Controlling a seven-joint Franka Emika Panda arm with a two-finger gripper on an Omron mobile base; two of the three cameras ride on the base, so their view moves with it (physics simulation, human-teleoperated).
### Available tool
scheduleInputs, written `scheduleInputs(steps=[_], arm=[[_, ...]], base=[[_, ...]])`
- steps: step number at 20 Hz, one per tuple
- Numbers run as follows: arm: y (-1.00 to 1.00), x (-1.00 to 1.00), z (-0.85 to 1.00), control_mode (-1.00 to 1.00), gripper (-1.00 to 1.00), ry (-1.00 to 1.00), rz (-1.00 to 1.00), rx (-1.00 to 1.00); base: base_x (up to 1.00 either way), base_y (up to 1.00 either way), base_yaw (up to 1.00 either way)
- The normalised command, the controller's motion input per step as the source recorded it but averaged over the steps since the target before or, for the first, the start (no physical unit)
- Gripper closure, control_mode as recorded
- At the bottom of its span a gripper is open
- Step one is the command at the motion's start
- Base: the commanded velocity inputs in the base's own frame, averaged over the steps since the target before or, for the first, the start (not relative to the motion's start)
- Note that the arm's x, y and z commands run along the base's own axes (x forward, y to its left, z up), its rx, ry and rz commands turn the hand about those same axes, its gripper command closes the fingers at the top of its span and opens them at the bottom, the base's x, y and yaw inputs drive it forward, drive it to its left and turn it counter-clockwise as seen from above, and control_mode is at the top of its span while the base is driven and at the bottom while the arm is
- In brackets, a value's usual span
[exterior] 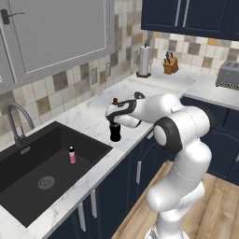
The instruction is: Place the large bottle from the dining counter next to the other large bottle outside the sink, and place the small bottle from the dining counter next to the other small bottle inside the sink.
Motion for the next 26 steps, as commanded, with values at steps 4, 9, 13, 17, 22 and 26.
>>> scheduleInputs(steps=[4,9,13,17,22,26], arm=[[0.12,0.0,-0.3,-1.0,1.0,0.0,0.06,-0.06],[0.28,-0.22,-0.29,-1.0,-1.0,-0.02,0.01,-0.09],[-0.06,-0.68,-0.12,-1.0,-1.0,-0.15,0.0,-0.07],[-0.24,-0.37,-0.09,-1.0,-1.0,-0.14,0.0,0.0],[-0.27,-0.03,-0.02,-1.0,-1.0,-0.1,0.0,0.0],[-0.08,-0.18,0.2,-1.0,-1.0,-0.15,0.0,0.0]], base=[[0.0,0.0,0.0],[0.0,0.0,0.0],[0.0,0.0,0.0],[0.0,0.0,0.0],[0.0,0.0,0.0],[0.0,0.0,0.0]])
